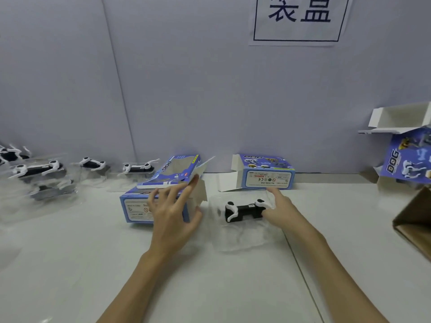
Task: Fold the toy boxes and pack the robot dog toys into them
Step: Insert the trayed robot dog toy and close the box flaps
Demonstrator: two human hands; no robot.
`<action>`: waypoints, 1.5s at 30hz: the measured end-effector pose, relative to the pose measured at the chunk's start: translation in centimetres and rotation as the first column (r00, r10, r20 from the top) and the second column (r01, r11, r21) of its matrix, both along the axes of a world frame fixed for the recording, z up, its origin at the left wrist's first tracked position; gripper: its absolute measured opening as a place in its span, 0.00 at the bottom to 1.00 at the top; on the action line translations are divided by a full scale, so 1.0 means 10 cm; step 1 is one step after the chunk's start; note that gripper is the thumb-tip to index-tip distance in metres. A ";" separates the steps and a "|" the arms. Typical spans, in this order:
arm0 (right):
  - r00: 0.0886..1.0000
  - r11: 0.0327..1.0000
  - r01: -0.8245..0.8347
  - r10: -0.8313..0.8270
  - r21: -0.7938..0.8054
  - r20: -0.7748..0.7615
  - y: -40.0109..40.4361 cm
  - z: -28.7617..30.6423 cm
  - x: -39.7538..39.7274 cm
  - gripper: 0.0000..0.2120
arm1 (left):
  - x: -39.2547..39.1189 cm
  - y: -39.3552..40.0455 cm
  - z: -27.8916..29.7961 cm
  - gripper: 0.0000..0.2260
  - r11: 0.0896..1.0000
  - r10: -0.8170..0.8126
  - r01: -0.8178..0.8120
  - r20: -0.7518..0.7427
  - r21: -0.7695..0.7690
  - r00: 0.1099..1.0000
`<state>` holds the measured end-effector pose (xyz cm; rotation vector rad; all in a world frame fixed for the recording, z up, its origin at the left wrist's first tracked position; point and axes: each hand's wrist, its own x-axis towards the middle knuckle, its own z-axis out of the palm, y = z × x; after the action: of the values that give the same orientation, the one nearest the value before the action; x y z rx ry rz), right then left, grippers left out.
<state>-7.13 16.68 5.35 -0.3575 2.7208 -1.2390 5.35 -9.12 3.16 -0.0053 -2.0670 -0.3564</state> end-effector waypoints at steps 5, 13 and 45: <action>0.987 0.973 -0.140 0.151 0.182 -0.049 -0.03 0.10 0.11 0.36 | 0.03 0.09 -0.05 0.34 0.987 -0.104 0.128 0.216 -0.101 0.971; 0.984 0.980 -0.172 0.176 -0.104 0.028 0.08 0.09 0.12 0.31 | 0.11 0.01 0.03 0.35 0.969 -0.173 0.212 0.260 -0.130 0.950; 0.962 0.757 0.112 0.078 -0.643 0.260 0.01 -0.03 0.07 0.31 | 0.19 0.16 0.11 0.42 0.936 -0.103 0.205 0.334 -0.286 0.937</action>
<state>-6.43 16.77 5.06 -0.1973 1.9813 -2.0575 7.24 -7.55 4.23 -0.3300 -2.4303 -0.1195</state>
